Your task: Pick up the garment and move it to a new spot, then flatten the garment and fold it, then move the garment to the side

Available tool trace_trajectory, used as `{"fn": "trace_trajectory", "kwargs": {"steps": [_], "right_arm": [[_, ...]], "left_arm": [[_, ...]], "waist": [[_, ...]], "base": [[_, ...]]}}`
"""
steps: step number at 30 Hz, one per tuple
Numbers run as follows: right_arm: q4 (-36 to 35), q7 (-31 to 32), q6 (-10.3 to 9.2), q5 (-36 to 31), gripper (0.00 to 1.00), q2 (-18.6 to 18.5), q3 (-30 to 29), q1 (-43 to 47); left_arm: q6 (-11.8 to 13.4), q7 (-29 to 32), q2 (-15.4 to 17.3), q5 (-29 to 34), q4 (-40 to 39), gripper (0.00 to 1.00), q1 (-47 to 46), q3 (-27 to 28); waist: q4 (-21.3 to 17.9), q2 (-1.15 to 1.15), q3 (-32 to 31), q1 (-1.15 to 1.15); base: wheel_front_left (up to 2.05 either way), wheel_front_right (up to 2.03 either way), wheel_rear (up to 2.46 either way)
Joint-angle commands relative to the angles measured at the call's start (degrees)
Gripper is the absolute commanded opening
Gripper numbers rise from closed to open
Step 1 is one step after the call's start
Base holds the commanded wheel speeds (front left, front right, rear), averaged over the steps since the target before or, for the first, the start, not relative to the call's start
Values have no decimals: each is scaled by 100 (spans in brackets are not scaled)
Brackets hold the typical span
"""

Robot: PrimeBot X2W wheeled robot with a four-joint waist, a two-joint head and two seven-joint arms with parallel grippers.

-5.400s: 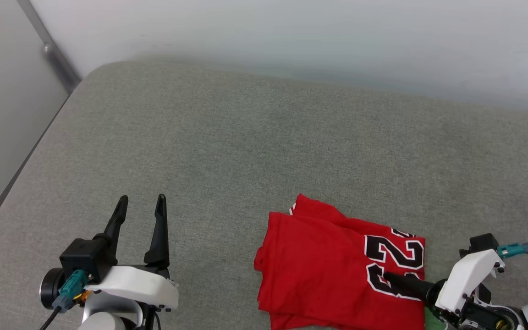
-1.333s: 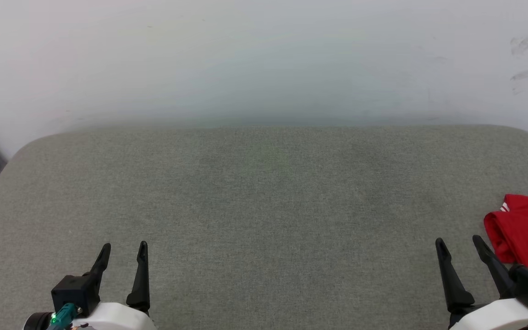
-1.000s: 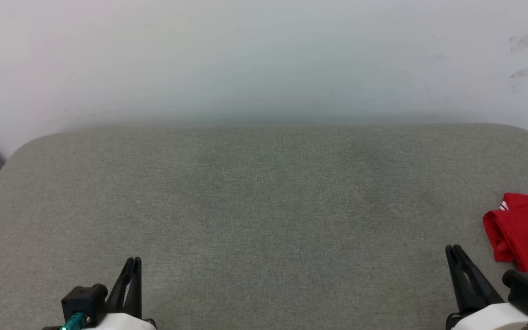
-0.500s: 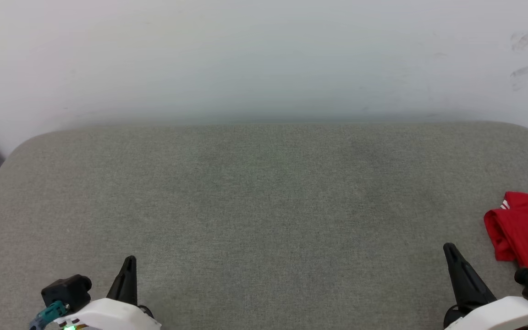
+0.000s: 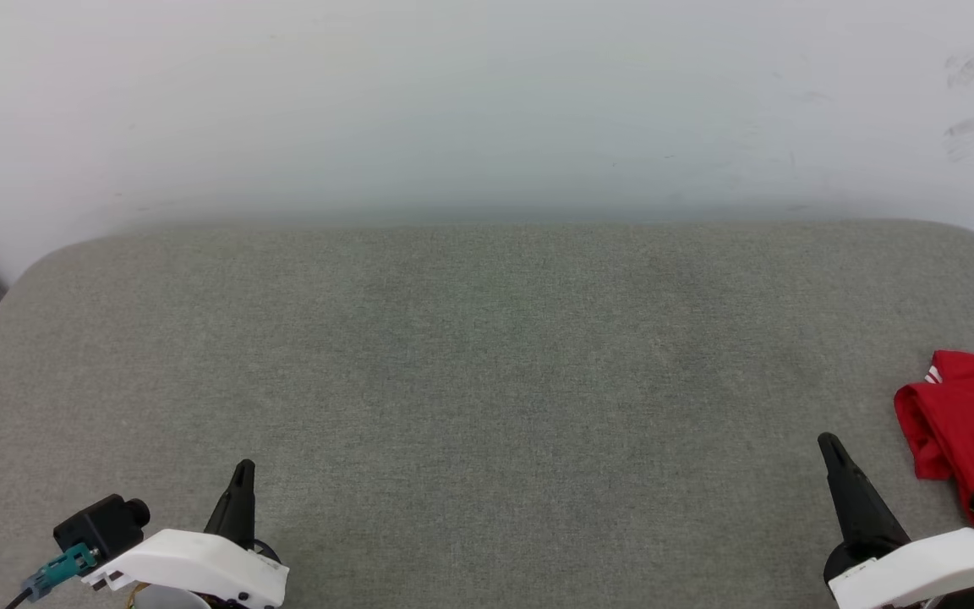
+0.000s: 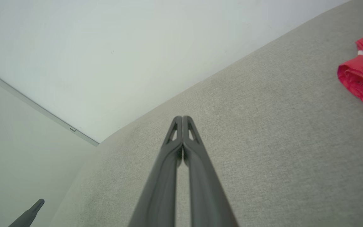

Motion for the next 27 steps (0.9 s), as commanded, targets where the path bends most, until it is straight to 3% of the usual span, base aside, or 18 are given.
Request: {"fn": "trace_trajectory", "kwargs": {"steps": [1,27], "right_arm": [[-22,-36,1,209,0,-36,-14,-177],[487,-29,1,2019,0,-25,-97,-536]], "left_arm": [[-69,41,-2,-128,-37,0,-179,124],[-620,480,-521,-1352,158,0,-333,793]], "waist": [[1,0,4,0],[15,0,74,0]], "base": [[0,0,0],[0,0,0]]}}
